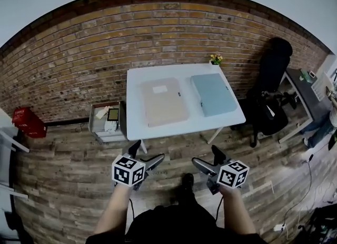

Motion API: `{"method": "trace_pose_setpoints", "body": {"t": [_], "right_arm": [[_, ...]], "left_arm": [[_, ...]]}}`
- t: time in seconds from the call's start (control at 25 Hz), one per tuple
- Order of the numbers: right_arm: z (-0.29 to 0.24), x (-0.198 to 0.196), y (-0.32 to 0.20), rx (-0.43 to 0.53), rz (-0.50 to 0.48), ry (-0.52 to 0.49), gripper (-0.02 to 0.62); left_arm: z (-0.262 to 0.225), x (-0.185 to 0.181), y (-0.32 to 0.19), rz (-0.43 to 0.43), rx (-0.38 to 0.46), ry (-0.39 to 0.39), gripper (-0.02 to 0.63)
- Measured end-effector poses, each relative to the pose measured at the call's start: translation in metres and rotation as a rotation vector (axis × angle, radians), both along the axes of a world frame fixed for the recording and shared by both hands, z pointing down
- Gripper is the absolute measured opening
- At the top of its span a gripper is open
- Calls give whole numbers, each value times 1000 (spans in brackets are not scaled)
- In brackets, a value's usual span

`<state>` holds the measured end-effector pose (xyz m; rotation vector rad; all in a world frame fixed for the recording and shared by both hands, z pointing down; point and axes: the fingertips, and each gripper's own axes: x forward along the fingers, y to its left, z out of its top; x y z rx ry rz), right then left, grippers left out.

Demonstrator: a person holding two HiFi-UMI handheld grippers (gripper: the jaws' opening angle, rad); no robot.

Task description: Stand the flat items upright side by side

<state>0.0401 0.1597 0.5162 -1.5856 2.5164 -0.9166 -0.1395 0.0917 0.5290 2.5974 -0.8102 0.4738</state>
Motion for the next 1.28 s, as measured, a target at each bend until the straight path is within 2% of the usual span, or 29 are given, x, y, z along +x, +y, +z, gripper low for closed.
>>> {"method": "trace_pose_setpoints", "body": {"t": [0.28,0.48,0.6,0.72,0.84,1.08,1.28], "right_arm": [[-26,74,-111,64,-78,-32,581],[-13,99,-161,27,-148,-51,580],[-5,91,-181,2,-203,-58,578],[2,78,-204,-19,-269,-28,578],[-1,69,-232,-31,-287,-15,578],[-8,34,-288,-41,-308,9,574],[-13,5,-331,-46,-278,13,571]], "left_arm": [[-36,63,-92,-78,33,-4,511],[-34,92,-132,-118,37,-37,511],[-28,90,-151,-133,31,-64,510],[-24,76,-179,-202,13,-38,509],[-18,64,-202,-247,-13,-14,511],[-14,31,-246,-274,-24,-1,509],[-5,13,-271,-234,-38,-8,509]]}}
